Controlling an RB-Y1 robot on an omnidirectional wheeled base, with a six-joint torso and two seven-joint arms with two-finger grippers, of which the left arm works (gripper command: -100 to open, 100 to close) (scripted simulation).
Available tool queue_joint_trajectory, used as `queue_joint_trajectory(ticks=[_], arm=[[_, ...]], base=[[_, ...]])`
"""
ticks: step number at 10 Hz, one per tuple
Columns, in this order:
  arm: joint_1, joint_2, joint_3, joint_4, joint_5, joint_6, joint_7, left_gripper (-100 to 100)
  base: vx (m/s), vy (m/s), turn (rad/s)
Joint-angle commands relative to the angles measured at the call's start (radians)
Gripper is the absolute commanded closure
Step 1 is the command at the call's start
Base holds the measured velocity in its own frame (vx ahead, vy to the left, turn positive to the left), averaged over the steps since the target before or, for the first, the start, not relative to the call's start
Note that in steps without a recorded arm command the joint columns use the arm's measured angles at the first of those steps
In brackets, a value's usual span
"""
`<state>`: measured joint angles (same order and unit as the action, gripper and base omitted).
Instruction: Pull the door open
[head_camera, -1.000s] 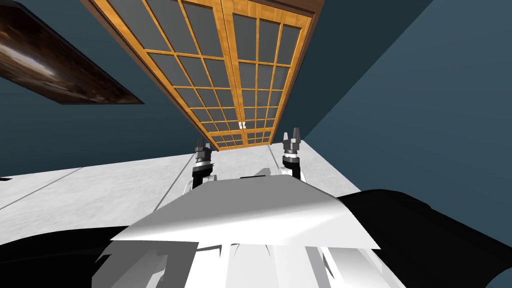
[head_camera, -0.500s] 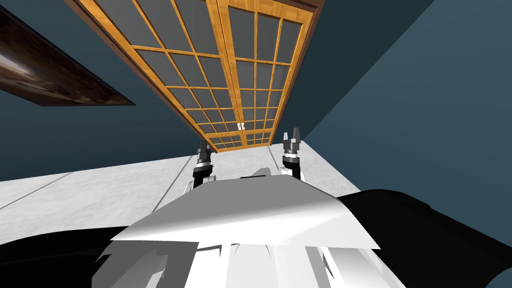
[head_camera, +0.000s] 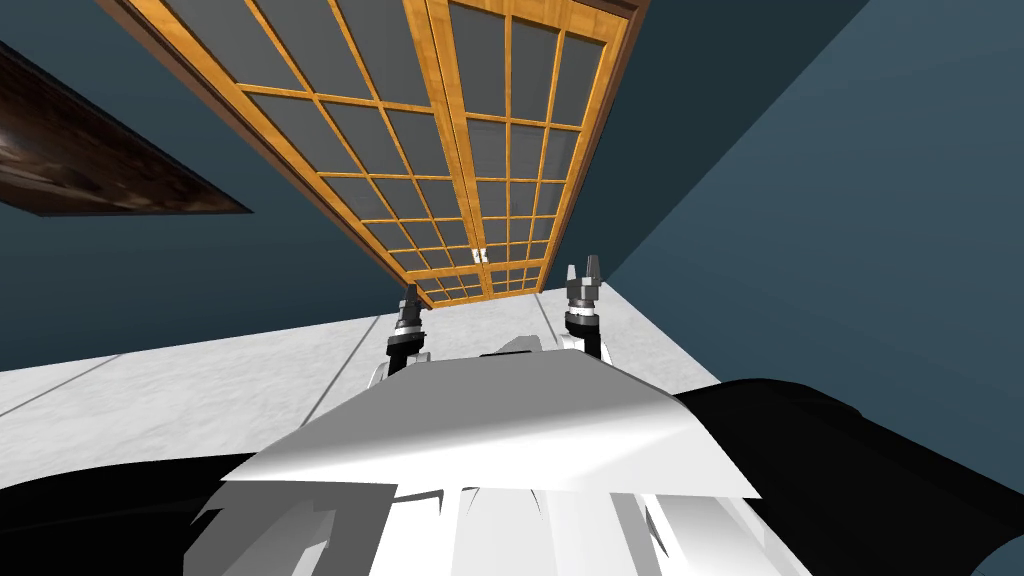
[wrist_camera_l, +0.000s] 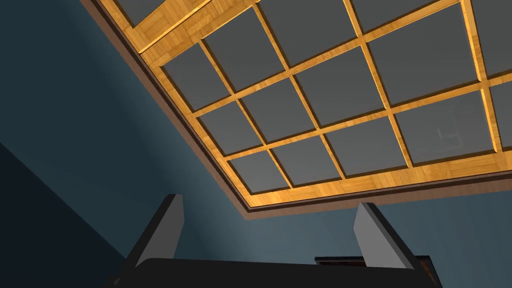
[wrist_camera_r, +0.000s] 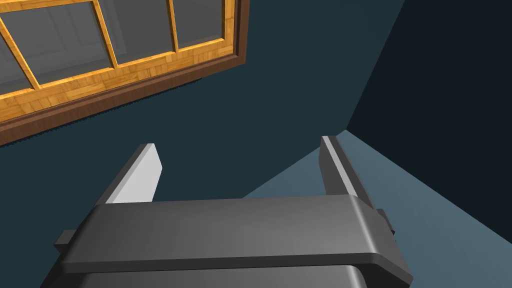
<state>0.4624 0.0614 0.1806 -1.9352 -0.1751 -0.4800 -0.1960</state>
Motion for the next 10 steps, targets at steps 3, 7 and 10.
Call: queue_joint_trajectory(ticks=[3, 7, 10], arm=[[-0.017, 0.009, 0.023, 0.068, -0.017, -0.026, -0.072, -100], [-0.036, 0.017, 0.051, 0.144, -0.036, -0.054, -0.152, -100], [-0.051, 0.022, 0.072, 0.202, -0.05, -0.075, -0.213, -100]], base=[[0.093, -0.014, -0.029], [0.104, -0.01, -0.027], [0.095, -0.018, -0.029]])
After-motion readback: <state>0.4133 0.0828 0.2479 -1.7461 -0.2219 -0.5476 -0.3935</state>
